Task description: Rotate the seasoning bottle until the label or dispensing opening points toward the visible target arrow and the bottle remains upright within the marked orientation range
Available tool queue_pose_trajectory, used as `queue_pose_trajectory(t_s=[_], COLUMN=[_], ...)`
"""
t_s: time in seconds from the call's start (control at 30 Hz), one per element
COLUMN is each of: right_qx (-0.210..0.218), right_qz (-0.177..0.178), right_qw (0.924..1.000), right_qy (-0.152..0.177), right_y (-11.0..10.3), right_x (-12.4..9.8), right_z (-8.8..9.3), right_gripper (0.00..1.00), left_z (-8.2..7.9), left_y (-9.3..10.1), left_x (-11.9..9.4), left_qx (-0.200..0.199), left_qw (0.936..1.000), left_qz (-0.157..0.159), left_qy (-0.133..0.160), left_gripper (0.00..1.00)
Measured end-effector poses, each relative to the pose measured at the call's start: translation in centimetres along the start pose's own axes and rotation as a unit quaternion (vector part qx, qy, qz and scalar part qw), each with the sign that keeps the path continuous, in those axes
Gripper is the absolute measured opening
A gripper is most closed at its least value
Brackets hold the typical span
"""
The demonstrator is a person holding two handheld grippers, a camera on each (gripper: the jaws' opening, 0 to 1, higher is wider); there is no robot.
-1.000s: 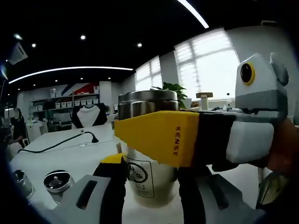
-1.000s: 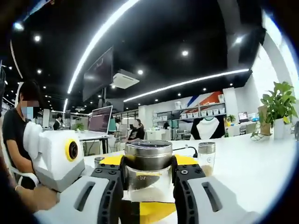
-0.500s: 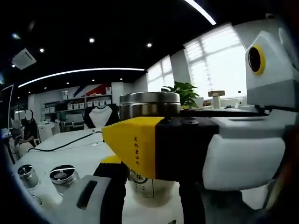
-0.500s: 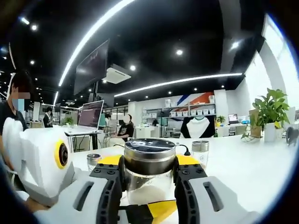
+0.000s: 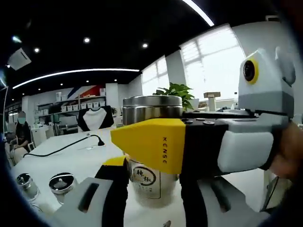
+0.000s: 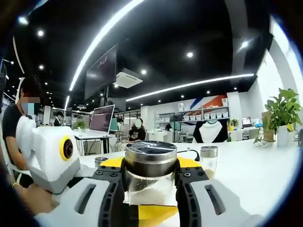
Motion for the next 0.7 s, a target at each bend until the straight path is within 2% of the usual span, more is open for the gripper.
queue_pose_trajectory(t_s=[0.07,0.27,0.37,0.5,0.6,0.7], right_qx=[0.005,0.044,0.050,0.056,0.061,0.062], right_qz=[-0.011,-0.071,-0.084,-0.101,-0.111,-0.120], right_qw=[0.9999,0.9959,0.9944,0.9923,0.9907,0.9892], right_qy=[0.007,0.035,0.040,0.044,0.050,0.057], right_y=[0.4,0.9,1.1,1.0,0.8,0.8], right_x=[-0.1,-0.4,-0.6,-0.8,-0.8,-1.0], right_z=[-0.1,-0.1,-0.1,-0.1,-0.2,-0.4], right_gripper=[0.38,0.38,0.38,0.38,0.38,0.38], left_z=[-0.3,-0.9,-1.0,-1.1,-1.2,-1.1], left_y=[0.1,-0.1,-0.2,-0.3,-0.1,0.0], left_x=[0.1,0.0,-0.2,-0.4,-0.4,-0.4], left_qx=[-0.002,0.011,-0.003,0.014,0.020,0.016], left_qw=[0.9994,0.9963,0.9924,0.9873,0.9861,0.9817], left_qz=[0.034,0.085,0.123,0.157,0.164,0.188], left_qy=[0.001,-0.006,-0.011,-0.022,-0.018,-0.026], left_gripper=[0.44,0.45,0.45,0.46,0.47,0.49])
Point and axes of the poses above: the point that each gripper's makers call its tool centre point, and the gripper's own axes: x roughly forward along the fingers, y roughly to its right, z roughly out of its underside, the point moved 8 cm from there along -x, roughly backward along the fingers, and after that the axes turned 15 degrees about -x, right-handed, at the moved point
